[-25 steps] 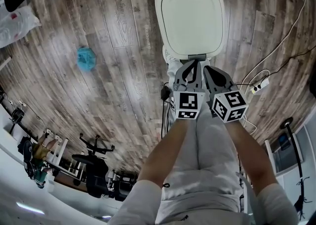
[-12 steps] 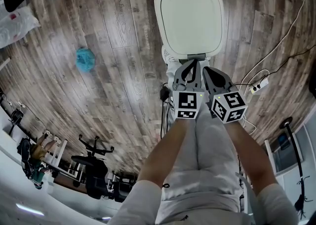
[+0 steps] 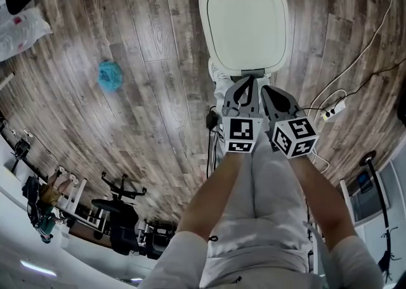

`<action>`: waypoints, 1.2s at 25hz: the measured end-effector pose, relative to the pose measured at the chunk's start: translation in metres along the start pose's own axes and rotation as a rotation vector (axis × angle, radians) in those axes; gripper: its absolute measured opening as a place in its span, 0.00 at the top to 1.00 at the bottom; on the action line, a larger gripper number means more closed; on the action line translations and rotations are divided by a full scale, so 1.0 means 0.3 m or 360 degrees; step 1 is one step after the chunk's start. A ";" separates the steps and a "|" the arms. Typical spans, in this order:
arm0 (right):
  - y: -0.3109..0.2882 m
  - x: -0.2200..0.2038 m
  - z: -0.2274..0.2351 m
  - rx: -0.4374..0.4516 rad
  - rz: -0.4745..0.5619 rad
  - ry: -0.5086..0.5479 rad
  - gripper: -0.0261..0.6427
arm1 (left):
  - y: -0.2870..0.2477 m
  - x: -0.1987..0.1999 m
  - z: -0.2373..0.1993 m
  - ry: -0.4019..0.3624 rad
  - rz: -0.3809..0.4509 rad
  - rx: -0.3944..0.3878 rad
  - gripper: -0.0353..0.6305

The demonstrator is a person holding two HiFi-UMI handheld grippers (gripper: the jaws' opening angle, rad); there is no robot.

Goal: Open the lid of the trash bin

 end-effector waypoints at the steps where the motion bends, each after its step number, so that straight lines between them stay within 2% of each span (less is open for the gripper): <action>1: -0.001 0.000 0.001 -0.0001 0.0001 -0.0001 0.94 | 0.000 0.000 0.000 -0.0001 0.0001 0.0000 0.94; 30: -0.001 -0.024 -0.002 0.0000 0.0006 -0.0019 0.94 | 0.003 -0.004 -0.002 -0.0026 0.0032 -0.0010 0.94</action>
Point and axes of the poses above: the fingertips, and each gripper's own axes: y backward along the fingers, z to its right, x out of its top, the point moved 6 cm from there along y, backward along the fingers, and after that the axes turned 11 degrees about y, right-handed, at the moved point
